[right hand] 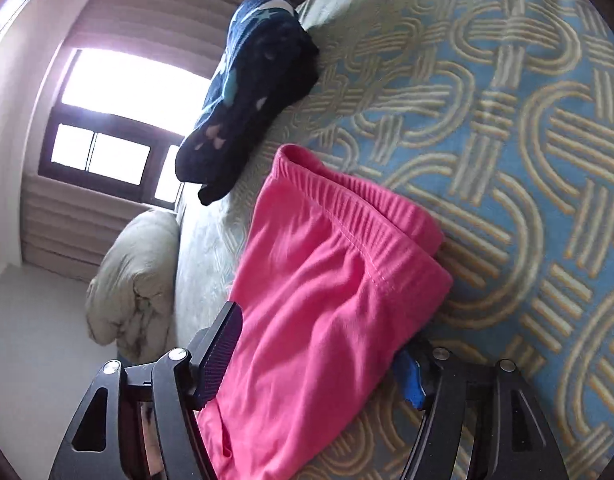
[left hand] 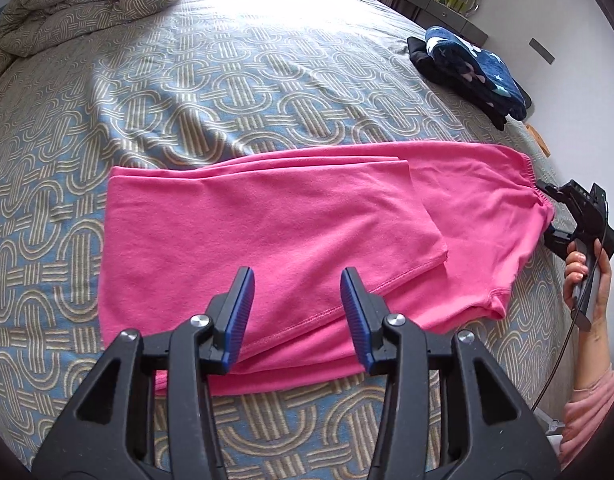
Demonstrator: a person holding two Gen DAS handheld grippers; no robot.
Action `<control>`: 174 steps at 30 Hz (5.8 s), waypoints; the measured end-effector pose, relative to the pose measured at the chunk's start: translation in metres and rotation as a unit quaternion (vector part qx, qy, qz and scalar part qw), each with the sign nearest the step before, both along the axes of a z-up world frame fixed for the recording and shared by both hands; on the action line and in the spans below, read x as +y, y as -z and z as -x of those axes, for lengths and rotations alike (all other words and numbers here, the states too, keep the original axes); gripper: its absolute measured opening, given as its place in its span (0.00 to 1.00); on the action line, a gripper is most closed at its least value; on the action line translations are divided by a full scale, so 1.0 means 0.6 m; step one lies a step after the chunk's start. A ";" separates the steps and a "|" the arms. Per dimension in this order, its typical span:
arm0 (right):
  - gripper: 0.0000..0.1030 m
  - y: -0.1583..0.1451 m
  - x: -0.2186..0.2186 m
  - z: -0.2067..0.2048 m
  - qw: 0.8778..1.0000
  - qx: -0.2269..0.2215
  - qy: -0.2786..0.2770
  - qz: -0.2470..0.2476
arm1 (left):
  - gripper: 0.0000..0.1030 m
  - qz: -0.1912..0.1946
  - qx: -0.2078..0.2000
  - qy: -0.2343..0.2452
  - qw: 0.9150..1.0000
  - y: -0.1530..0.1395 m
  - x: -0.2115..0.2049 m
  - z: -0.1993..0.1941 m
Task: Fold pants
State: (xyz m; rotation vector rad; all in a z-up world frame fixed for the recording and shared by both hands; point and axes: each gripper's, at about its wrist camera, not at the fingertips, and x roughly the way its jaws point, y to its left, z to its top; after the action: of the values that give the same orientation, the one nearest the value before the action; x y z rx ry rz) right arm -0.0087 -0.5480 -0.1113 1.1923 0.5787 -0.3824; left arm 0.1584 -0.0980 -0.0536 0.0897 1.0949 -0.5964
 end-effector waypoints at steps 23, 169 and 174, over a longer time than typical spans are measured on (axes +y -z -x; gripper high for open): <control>0.06 -0.077 0.586 -0.208 0.769 0.079 -0.445 0.453 | 0.68 0.230 0.214 -0.038 0.949 0.067 0.048 -0.044; 0.31 -0.134 -0.165 0.200 0.912 0.322 0.035 0.251 | 0.38 -0.146 -0.172 0.335 0.915 0.011 -0.724 0.133; 0.31 -0.123 -0.111 0.258 0.911 0.300 0.053 0.277 | 0.53 -0.131 -0.203 0.331 0.912 -0.017 -0.667 0.142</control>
State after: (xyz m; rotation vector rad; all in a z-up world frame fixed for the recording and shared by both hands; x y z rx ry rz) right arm -0.1636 -0.6145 -0.0375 0.5396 0.8620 -0.9580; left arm 0.0731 -0.4981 -0.0434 0.8121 0.7123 -0.9781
